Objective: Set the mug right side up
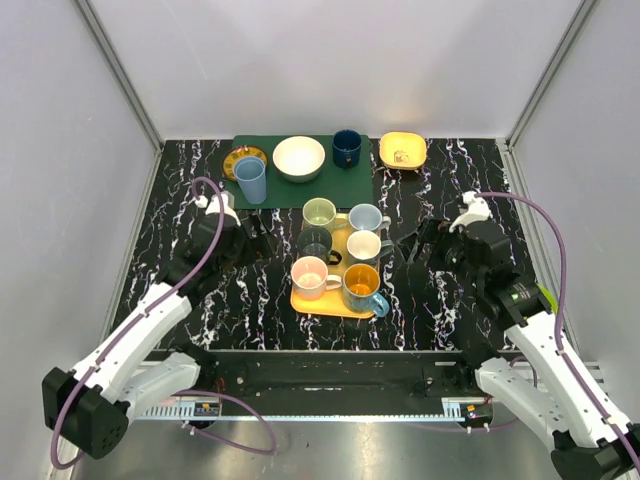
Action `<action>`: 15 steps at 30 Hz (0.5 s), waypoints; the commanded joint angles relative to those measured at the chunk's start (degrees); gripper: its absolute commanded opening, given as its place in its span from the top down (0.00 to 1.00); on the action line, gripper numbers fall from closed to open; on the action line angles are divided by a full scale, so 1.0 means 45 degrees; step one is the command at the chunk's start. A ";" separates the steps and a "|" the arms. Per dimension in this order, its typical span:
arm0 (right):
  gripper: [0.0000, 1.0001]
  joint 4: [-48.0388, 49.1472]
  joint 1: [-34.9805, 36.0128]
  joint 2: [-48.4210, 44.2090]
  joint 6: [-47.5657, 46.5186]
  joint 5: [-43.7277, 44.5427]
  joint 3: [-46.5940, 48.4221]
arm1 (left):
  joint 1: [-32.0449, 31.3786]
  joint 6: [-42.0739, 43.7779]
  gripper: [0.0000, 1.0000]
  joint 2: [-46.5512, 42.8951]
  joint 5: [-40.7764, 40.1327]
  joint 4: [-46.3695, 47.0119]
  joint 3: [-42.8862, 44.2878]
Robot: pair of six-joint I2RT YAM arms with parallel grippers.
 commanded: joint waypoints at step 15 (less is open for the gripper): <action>0.03 -0.3463 0.3995 0.2754 -0.1445 -0.0500 0.1643 | -0.0034 0.1856 0.01 -0.1394 0.3678 0.1432 -0.1722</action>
